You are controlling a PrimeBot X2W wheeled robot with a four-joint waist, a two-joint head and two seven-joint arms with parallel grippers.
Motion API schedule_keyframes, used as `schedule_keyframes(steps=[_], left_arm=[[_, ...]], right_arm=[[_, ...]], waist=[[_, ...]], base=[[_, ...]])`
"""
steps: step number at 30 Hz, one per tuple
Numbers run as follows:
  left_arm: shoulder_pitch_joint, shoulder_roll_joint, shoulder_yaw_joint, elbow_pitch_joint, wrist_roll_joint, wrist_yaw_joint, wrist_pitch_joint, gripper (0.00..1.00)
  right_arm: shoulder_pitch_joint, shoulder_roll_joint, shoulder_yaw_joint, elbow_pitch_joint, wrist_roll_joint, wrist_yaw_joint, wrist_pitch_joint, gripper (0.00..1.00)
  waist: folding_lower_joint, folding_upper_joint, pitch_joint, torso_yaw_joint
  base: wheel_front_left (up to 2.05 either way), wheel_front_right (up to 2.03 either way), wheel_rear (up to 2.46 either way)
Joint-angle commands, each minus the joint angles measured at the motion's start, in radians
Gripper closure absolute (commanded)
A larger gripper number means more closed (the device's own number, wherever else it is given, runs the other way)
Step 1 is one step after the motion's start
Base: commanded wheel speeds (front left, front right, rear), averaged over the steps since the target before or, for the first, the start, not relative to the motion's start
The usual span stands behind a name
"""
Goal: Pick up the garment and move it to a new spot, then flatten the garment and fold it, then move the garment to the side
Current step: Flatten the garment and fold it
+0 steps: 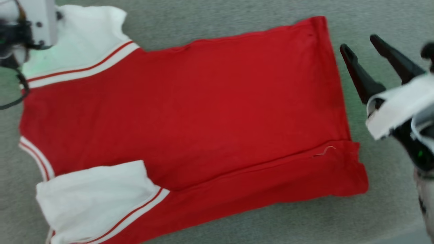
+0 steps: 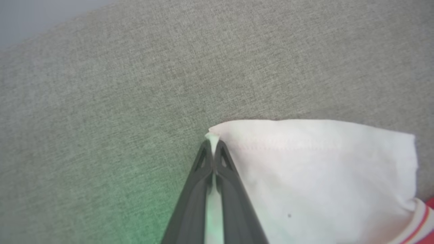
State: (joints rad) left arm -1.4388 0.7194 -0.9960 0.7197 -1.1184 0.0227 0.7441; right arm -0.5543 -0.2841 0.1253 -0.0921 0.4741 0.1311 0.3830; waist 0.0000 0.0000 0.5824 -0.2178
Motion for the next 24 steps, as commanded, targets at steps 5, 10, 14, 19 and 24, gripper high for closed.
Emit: schedule_keyframes(steps=[5, 10, 14, 19, 24], left_arm=[[0.015, -0.05, -0.022, 0.027, -0.002, -0.02, -0.003, 1.0], [0.003, -0.079, -0.024, 0.061, 0.003, -0.033, -0.021, 1.0], [-0.001, -0.094, -0.025, 0.088, 0.004, -0.045, -0.036, 1.0], [-0.006, -0.112, -0.026, 0.118, 0.003, -0.059, -0.05, 1.0], [-0.015, -0.13, -0.021, 0.142, 0.006, -0.075, -0.081, 1.0]], right_arm=[[-0.129, -0.035, 0.032, 0.138, 0.017, -0.001, 0.092, 0.0], [-0.214, -0.051, 0.073, 0.293, 0.042, -0.001, 0.177, 0.0], [-0.271, -0.041, 0.111, 0.409, 0.065, -0.001, 0.249, 0.0], [-0.335, -0.037, 0.184, 0.519, 0.096, -0.001, 0.335, 1.0], [-0.381, -0.053, 0.236, 0.564, 0.135, -0.001, 0.38, 1.0]], waist=[[0.0, 0.0, 0.01, 0.064], [0.0, 0.0, 0.013, 0.087], [0.0, 0.0, 0.013, 0.089], [0.0, 0.0, 0.011, 0.086], [0.0, 0.0, 0.006, 0.086]], base=[[0.0, 0.0, 0.0], [0.0, 0.0, 0.0], [0.0, 0.0, 0.0], [0.0, 0.0, 0.0], [0.0, 0.0, 0.0]])
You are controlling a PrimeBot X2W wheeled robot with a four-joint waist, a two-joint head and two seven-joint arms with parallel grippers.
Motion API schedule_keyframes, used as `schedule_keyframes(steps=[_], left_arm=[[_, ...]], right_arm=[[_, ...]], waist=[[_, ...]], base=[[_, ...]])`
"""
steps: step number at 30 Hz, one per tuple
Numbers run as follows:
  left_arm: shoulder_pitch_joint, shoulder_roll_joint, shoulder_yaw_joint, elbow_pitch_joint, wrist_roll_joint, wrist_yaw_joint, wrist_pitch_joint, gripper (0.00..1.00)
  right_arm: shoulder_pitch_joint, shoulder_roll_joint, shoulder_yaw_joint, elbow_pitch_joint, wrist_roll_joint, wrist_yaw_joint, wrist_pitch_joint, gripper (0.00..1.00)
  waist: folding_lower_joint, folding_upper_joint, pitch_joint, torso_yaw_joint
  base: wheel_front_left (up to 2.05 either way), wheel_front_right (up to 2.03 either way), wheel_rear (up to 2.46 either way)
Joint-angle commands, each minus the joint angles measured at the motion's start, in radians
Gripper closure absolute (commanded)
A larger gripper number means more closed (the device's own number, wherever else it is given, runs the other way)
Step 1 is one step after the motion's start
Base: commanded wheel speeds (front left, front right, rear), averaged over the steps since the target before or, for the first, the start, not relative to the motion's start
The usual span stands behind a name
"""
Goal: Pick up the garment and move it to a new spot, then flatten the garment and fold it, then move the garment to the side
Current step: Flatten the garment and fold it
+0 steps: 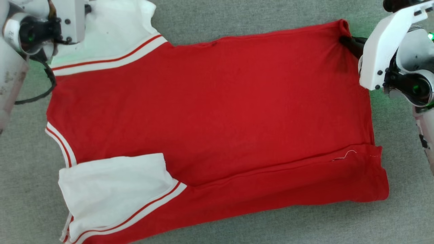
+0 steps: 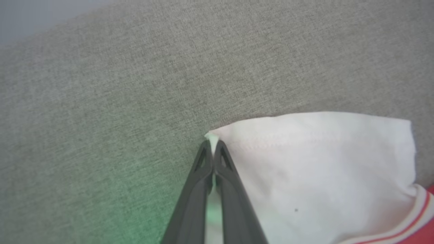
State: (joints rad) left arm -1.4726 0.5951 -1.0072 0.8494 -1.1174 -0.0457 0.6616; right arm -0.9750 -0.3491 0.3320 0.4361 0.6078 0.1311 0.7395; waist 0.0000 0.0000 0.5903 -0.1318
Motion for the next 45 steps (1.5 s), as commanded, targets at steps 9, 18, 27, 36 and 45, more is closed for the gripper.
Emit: schedule_keyframes(steps=[9, 18, 27, 36, 45], left_arm=[[-0.007, -0.022, 0.002, 0.038, 0.01, -0.046, -0.083, 1.0], [0.034, 0.014, -0.008, -0.024, 0.0, -0.074, -0.11, 1.0], [0.162, 0.13, -0.036, -0.267, 0.001, -0.016, -0.095, 1.0], [0.395, 0.326, -0.057, -0.766, -0.04, 0.208, -0.064, 1.0], [0.6, 0.439, -0.091, -1.071, -0.109, 0.385, -0.079, 1.0]], right_arm=[[-0.009, -0.026, 0.052, 0.053, 0.021, -0.001, -0.074, 1.0], [0.051, -0.103, 0.095, 0.01, 0.054, -0.001, -0.167, 1.0], [0.201, -0.186, 0.09, -0.093, 0.109, -0.001, -0.202, 1.0], [0.392, -0.243, 0.044, -0.194, 0.146, -0.001, -0.182, 1.0], [0.527, -0.24, 0.009, -0.223, 0.137, -0.001, -0.13, 1.0]], waist=[[0.0, 0.0, -0.053, 0.024], [0.0, 0.0, -0.14, 0.07], [0.0, 0.0, -0.236, 0.114], [0.0, 0.0, -0.296, 0.143], [0.0, 0.0, -0.308, 0.148]], base=[[0.0, 0.0, 0.0], [0.0, 0.0, 0.0], [0.0, 0.0, 0.0], [0.0, 0.0, 0.0], [0.0, 0.0, 0.0]])
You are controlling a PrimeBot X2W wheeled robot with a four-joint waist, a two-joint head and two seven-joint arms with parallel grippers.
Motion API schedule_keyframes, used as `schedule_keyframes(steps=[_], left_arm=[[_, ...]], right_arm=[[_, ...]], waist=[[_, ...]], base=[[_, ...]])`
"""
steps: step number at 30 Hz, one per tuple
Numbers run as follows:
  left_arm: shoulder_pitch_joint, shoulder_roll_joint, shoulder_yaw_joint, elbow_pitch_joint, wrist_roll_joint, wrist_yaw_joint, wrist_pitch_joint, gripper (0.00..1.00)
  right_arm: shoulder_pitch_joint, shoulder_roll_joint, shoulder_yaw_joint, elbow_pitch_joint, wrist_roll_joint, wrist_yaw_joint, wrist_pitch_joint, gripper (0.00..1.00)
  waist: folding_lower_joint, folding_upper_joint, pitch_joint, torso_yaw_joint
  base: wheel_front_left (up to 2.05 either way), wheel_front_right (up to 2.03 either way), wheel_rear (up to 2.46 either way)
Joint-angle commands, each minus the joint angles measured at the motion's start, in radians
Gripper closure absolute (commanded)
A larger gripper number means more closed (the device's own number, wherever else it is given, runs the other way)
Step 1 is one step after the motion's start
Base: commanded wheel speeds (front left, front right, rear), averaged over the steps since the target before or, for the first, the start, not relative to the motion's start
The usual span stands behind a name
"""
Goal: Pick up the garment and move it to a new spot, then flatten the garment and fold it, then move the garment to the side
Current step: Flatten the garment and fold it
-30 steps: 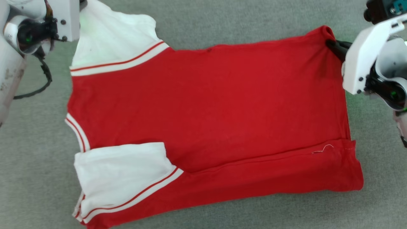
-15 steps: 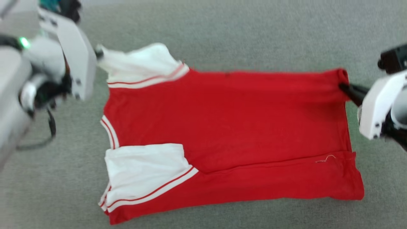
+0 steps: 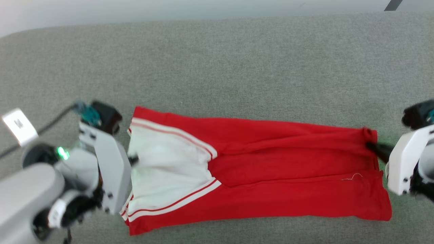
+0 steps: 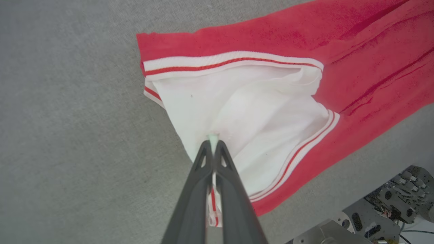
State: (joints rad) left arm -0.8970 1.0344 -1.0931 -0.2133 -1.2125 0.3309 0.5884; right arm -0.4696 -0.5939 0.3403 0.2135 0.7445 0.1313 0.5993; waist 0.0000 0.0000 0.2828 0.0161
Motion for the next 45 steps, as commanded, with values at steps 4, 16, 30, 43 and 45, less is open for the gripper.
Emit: schedule_keyframes(steps=[4, 16, 30, 43, 45], left_arm=[[0.078, -0.006, -0.026, -0.018, -0.031, 0.02, -0.018, 1.0], [0.126, -0.053, -0.05, 0.046, -0.029, -0.027, -0.068, 0.73], [0.183, -0.062, -0.042, 0.055, -0.052, -0.045, -0.145, 0.0], [0.331, -0.047, 0.002, 0.052, -0.055, -0.029, -0.408, 0.0], [0.358, -0.044, 0.016, 0.054, -0.047, -0.029, -0.476, 0.0]], right_arm=[[0.055, 0.009, 0.014, 0.002, -0.001, -0.001, 0.052, 1.0], [0.07, 0.019, 0.009, 0.043, -0.028, -0.001, 0.058, 0.85], [0.068, 0.025, 0.001, 0.059, -0.039, -0.001, 0.049, 0.0], [0.166, 0.049, -0.07, 0.017, -0.028, -0.001, 0.04, 0.0], [0.19, 0.054, -0.087, 0.008, -0.035, -0.001, 0.031, 0.0]], waist=[[0.0, 0.0, -0.006, -0.001], [0.0, 0.0, -0.032, 0.002], [0.0, 0.0, -0.138, 0.008], [0.0, 0.0, -0.261, 0.008], [0.0, 0.0, -0.276, 0.012]], base=[[0.0, 0.0, 0.0], [0.0, 0.0, 0.0], [0.0, 0.0, 0.0], [0.0, 0.0, 0.0], [0.0, 0.0, 0.0]])
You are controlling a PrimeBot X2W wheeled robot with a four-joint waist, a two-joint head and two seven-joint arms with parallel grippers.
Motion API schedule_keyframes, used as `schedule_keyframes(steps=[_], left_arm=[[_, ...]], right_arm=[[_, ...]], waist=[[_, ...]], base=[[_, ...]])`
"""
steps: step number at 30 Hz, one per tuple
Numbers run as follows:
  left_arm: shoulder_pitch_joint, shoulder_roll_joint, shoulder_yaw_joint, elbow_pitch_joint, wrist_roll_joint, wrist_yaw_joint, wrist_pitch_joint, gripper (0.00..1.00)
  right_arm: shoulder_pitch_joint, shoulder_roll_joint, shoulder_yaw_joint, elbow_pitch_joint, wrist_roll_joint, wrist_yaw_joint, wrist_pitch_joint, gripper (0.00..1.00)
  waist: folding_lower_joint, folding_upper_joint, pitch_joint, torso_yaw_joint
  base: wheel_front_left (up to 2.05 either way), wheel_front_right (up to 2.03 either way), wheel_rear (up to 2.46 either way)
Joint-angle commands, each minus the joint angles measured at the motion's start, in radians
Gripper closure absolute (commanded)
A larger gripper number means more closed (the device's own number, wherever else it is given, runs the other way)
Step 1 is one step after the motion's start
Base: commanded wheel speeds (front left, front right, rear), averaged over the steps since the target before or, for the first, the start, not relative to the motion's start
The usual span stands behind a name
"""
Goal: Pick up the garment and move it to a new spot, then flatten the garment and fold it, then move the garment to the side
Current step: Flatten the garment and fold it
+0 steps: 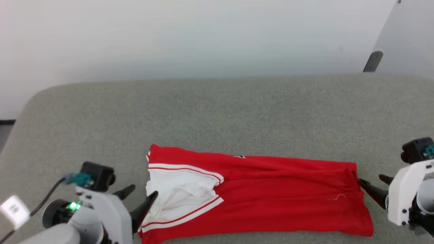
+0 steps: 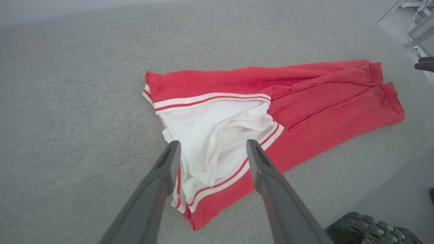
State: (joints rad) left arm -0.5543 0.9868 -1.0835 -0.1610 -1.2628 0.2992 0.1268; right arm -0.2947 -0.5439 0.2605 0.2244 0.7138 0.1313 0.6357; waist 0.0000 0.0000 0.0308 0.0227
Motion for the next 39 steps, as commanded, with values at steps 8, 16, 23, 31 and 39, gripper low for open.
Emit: schedule_keyframes(steps=[8, 16, 23, 31, 39], left_arm=[[0.129, 0.006, 0.066, 0.034, 0.027, 0.03, -0.291, 0.0], [0.241, -0.064, 0.196, 0.071, 0.104, 0.047, -0.392, 0.0], [0.427, -0.205, 0.462, 0.085, 0.278, 0.035, -0.391, 0.0], [0.6, -0.363, 0.712, 0.094, 0.451, -0.044, -0.39, 0.0], [0.656, -0.471, 0.817, 0.126, 0.543, -0.141, -0.39, 0.0]], right_arm=[[0.109, 0.04, -0.082, -0.042, -0.02, -0.001, -0.031, 0.0], [0.178, 0.082, -0.147, -0.054, -0.045, -0.001, -0.026, 0.0], [0.207, 0.098, -0.204, -0.037, -0.061, -0.001, -0.007, 0.0], [0.164, 0.084, -0.24, 0.032, -0.09, -0.001, 0.051, 0.0], [0.09, 0.07, -0.256, 0.163, -0.12, -0.001, 0.111, 0.0]], waist=[[0.0, 0.0, -0.058, 0.024], [0.0, 0.0, -0.08, 0.057], [0.0, 0.0, -0.089, 0.094], [0.0, 0.0, -0.083, 0.137], [0.0, 0.0, -0.049, 0.178]], base=[[0.0, 0.0, 0.0], [0.0, 0.0, 0.0], [0.0, 0.0, 0.0], [0.0, 0.0, 0.0], [0.0, 0.0, 0.0]])
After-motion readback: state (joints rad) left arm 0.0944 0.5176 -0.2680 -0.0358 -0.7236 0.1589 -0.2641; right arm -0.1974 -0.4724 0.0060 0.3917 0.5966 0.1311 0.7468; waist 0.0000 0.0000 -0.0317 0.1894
